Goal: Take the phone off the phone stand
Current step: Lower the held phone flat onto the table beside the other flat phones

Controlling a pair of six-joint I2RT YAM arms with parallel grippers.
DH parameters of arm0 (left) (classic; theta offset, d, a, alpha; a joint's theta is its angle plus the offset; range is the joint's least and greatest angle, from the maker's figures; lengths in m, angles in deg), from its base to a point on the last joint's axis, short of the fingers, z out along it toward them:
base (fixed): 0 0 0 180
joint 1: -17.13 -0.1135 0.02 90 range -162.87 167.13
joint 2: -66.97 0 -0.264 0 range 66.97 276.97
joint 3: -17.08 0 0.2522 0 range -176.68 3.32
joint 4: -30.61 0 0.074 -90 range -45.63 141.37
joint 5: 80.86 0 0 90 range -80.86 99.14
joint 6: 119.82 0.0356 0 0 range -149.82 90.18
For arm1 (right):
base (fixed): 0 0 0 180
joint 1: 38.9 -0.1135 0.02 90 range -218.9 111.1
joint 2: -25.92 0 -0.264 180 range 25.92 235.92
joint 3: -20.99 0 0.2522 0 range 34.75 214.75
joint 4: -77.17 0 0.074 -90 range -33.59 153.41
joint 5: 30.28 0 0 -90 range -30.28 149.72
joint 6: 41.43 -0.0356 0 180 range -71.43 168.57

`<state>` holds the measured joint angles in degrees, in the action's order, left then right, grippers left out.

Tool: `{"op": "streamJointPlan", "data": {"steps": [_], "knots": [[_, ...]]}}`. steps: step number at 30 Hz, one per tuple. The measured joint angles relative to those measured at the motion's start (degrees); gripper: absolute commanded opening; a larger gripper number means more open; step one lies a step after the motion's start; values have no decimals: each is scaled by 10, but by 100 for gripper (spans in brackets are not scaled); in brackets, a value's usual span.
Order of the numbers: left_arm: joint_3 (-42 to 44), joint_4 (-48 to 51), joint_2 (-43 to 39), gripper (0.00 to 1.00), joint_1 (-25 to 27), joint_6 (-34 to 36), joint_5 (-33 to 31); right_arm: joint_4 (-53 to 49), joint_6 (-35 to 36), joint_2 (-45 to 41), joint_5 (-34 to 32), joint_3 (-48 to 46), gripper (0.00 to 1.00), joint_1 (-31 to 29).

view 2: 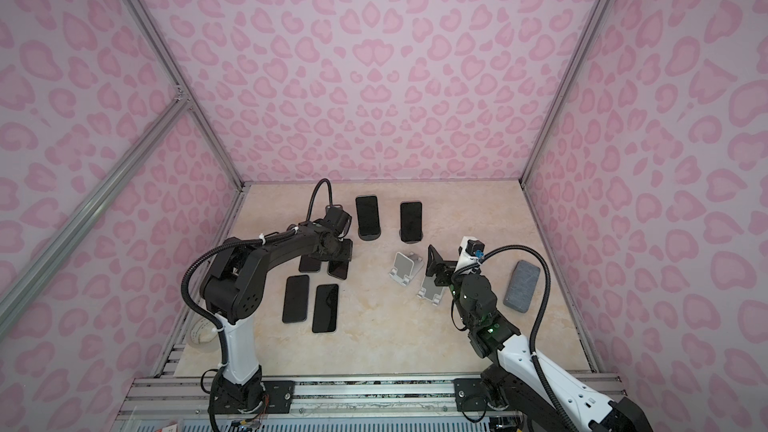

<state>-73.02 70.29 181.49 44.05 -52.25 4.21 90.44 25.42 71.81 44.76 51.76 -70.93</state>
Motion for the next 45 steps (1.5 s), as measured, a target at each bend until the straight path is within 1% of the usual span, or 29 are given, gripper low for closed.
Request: {"op": "streamJointPlan", "data": {"steps": [8, 15, 19, 26, 34, 45], "knots": [[17, -19, -5, 69, 1, 2, -16, 0, 0, 3, 0, 1, 93, 0], [17, -19, -5, 71, 1, 2, -24, 0, -2, 4, 0, 1, 93, 0], [19, -19, -3, 75, 1, 2, -33, 0, -2, 0, 0, 1, 93, 0], [22, -19, -3, 76, 1, 2, -39, -2, -2, -3, 0, 1, 93, 0], [24, -20, -3, 79, 1, 0, -42, -5, -1, -4, -7, 1, 93, 0], [24, -20, -3, 79, 1, 0, -43, -14, -1, -3, -7, 5, 93, 0]]}}
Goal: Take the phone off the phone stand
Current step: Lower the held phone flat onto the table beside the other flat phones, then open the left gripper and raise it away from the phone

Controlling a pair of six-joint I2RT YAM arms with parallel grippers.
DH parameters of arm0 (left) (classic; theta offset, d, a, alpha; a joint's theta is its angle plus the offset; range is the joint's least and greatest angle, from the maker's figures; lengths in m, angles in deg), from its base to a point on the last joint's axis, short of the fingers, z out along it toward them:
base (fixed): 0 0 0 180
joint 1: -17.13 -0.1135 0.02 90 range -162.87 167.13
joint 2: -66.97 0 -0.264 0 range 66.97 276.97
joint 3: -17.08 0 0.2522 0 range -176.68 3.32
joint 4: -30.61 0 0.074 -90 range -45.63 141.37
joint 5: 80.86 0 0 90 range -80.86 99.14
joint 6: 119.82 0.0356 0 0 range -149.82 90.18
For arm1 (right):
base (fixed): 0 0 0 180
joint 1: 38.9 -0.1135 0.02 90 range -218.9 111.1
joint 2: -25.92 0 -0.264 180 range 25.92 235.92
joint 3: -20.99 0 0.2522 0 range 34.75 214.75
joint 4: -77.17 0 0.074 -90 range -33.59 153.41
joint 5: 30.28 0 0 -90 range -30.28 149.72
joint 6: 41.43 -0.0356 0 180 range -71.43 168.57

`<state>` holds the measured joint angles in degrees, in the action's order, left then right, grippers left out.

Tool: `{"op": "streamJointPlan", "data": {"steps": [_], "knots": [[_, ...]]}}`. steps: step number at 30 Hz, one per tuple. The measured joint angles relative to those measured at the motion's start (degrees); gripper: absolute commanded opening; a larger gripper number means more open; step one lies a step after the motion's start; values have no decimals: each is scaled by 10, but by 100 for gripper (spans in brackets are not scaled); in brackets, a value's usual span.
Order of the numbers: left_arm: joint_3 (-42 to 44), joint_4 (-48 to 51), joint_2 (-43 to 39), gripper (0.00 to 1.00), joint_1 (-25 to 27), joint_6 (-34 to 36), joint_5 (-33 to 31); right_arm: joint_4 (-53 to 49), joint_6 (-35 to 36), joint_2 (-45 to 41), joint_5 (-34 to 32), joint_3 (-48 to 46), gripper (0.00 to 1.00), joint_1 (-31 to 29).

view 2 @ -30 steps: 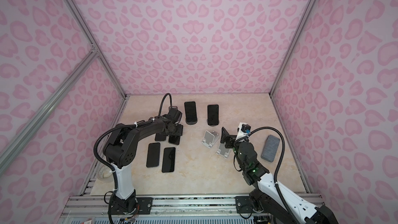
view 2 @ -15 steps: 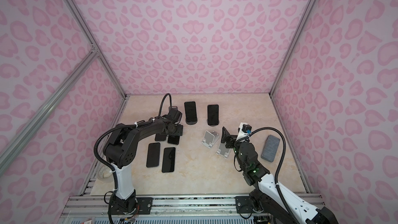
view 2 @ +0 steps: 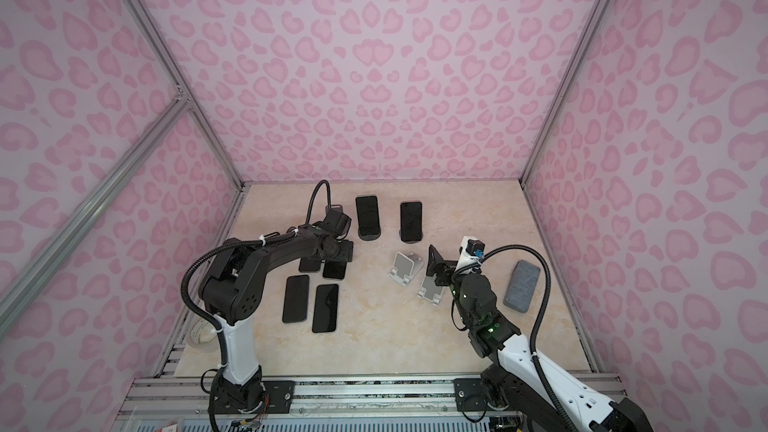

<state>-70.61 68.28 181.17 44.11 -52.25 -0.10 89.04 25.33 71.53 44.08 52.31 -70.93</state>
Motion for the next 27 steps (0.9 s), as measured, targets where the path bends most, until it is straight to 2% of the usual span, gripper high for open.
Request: {"op": "streamJointPlan", "data": {"steps": [17, 23, 26, 27], "knots": [[5, 3, -8, 81, 5, -11, -5, -2, 1, -1, 0, 0, 93, 0], [-3, 57, -39, 83, 5, -10, 2, -3, 1, -3, 0, 0, 93, 0], [-17, 64, -82, 88, 6, -10, 6, -8, 1, 1, -7, 4, 94, 0], [-21, 63, -97, 98, 6, -10, 9, -13, 1, 3, -13, 7, 94, 0]]}}
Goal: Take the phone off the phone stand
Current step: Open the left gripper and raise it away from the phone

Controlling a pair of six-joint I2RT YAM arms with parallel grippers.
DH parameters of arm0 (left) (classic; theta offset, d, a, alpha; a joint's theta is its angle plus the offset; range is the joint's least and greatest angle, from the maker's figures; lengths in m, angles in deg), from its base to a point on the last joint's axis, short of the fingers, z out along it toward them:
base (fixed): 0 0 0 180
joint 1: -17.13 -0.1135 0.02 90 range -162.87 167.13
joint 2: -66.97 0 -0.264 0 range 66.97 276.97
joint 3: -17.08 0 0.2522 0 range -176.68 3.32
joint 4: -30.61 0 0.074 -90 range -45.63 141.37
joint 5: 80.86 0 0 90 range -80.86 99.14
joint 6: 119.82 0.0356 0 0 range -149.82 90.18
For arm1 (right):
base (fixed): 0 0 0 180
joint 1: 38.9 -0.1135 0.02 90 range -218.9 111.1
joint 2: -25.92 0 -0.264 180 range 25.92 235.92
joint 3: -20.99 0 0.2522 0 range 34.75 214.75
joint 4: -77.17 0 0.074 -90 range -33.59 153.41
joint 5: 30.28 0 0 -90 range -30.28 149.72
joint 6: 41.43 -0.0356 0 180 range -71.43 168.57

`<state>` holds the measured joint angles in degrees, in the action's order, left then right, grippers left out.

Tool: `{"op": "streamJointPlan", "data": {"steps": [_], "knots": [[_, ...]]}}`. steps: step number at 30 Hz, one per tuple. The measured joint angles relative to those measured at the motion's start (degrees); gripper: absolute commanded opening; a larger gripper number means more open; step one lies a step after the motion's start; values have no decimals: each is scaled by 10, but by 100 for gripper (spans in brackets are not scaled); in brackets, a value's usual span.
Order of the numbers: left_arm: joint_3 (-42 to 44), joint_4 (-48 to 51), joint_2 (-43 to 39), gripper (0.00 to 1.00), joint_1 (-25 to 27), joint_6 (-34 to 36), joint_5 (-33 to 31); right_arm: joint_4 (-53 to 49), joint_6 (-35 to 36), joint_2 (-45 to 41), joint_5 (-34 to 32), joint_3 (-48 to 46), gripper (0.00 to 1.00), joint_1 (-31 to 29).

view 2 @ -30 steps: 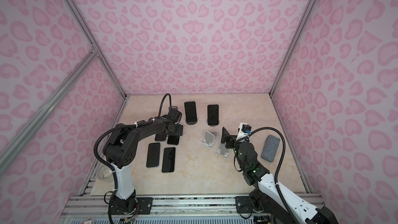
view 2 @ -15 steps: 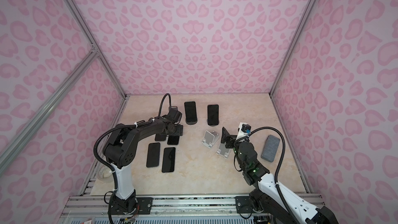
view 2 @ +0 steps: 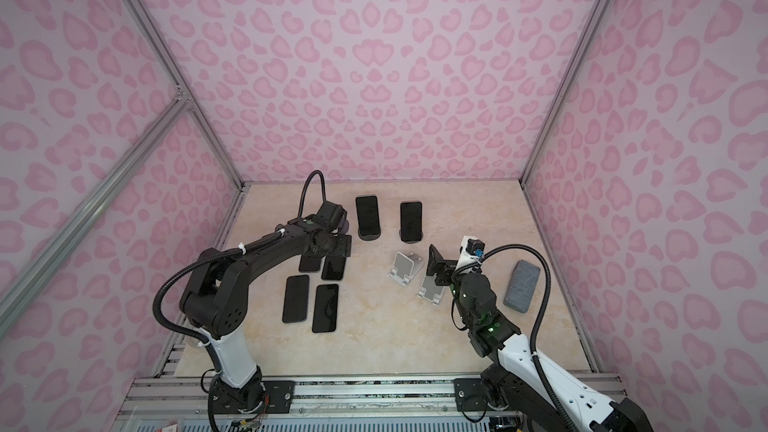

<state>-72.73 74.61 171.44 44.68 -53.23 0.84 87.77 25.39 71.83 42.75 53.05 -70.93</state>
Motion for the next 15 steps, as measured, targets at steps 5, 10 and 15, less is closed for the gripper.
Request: {"op": "streamJointPlan", "data": {"steps": [5, 10, 15], "knots": [[-3, 7, -48, 97, 0, 6, 30, -37, -16, 3, -61, 14, 94, 0], [-3, 12, -158, 97, 2, 6, 59, -121, -54, 5, -117, 59, 94, -9], [-3, -17, -280, 97, 3, -5, 52, -235, -106, 17, -122, 113, 94, -27]]}}
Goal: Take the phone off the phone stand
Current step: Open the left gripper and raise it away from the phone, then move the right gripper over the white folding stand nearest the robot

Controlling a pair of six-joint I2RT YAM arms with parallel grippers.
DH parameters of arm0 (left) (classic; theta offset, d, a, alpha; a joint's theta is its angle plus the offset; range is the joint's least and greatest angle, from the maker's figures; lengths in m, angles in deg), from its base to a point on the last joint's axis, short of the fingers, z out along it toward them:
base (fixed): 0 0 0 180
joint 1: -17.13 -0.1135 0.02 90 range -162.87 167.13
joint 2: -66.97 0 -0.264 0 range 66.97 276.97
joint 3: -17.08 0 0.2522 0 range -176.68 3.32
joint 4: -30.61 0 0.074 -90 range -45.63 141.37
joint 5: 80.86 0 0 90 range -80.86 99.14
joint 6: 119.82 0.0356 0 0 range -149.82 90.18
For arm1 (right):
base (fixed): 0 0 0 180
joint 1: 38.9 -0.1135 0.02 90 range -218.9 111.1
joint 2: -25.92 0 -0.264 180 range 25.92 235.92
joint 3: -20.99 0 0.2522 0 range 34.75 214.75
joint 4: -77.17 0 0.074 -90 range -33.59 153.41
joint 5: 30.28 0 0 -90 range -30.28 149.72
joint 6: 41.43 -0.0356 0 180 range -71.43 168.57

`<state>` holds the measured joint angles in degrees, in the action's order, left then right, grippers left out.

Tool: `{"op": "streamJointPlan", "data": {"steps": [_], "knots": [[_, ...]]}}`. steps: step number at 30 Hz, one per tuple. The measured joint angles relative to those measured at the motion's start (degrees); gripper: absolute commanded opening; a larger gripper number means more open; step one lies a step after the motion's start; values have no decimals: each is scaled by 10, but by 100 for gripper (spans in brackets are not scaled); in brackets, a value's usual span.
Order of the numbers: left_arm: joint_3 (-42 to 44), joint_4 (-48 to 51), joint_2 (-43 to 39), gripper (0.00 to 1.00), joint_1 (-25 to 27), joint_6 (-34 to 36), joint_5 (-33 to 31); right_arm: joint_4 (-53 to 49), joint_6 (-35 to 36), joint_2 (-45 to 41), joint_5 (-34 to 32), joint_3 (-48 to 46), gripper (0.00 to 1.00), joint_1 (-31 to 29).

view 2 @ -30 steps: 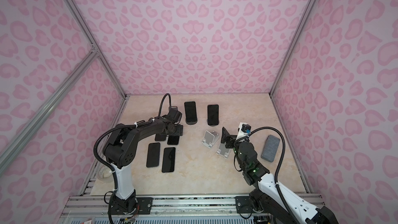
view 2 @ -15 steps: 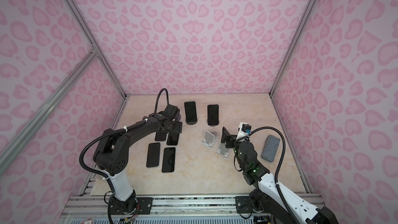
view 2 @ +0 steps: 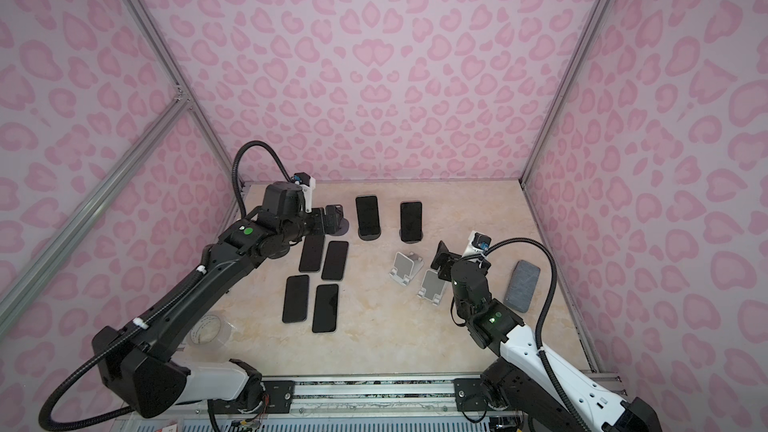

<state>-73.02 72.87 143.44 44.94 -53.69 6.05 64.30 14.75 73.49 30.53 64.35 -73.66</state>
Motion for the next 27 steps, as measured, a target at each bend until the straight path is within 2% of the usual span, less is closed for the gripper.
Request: {"op": "streamJointPlan", "data": {"steps": [3, 9, 14, 25, 27], "knots": [[2, -14, -28, 96, 0, -13, -11, -55, -30, 23, 8, 20, 94, -6], [99, -46, -86, 96, -2, -46, -22, -141, -78, 109, 46, 54, 94, -39], [104, -65, -113, 96, -3, -52, -11, -195, -112, 180, 52, 89, 95, -58], [114, -76, -122, 96, -4, -60, 19, -179, -140, 252, 55, 77, 94, -53], [114, -76, -118, 96, -5, -60, 24, -173, -135, 264, 51, 82, 88, -53]]}}
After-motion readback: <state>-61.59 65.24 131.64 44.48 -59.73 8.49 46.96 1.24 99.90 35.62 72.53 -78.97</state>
